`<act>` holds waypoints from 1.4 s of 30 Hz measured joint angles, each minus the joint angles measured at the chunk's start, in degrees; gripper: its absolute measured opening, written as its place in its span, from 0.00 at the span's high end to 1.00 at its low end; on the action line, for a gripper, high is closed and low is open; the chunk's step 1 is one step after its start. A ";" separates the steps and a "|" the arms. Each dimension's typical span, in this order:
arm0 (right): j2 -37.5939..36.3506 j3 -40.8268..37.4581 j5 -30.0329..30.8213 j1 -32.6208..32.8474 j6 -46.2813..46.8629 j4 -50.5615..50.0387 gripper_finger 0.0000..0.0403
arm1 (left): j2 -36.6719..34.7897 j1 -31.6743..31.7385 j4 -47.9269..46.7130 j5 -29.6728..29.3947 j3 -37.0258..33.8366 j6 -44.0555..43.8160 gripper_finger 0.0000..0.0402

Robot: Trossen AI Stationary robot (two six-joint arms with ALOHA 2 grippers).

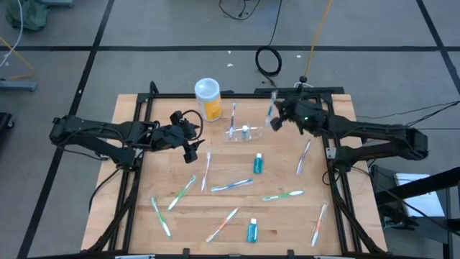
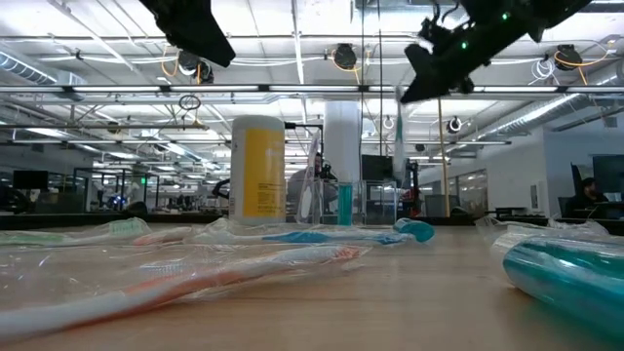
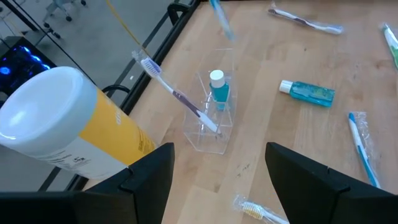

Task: Pick & Place toothbrushing station
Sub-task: Put the top blue toothbrush into the transparent organizer

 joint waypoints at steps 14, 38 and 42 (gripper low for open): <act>11.45 0.02 -7.21 -0.77 -14.65 25.81 1.00 | 0.00 0.00 0.09 -0.63 0.00 0.11 0.36; 21.16 -0.02 -7.09 0.62 -12.48 27.83 1.00 | 0.00 0.00 0.09 -0.59 0.00 1.09 0.36; 21.16 -0.02 -4.57 2.93 -11.86 25.91 1.00 | 0.00 0.02 0.07 -0.59 0.00 1.05 0.36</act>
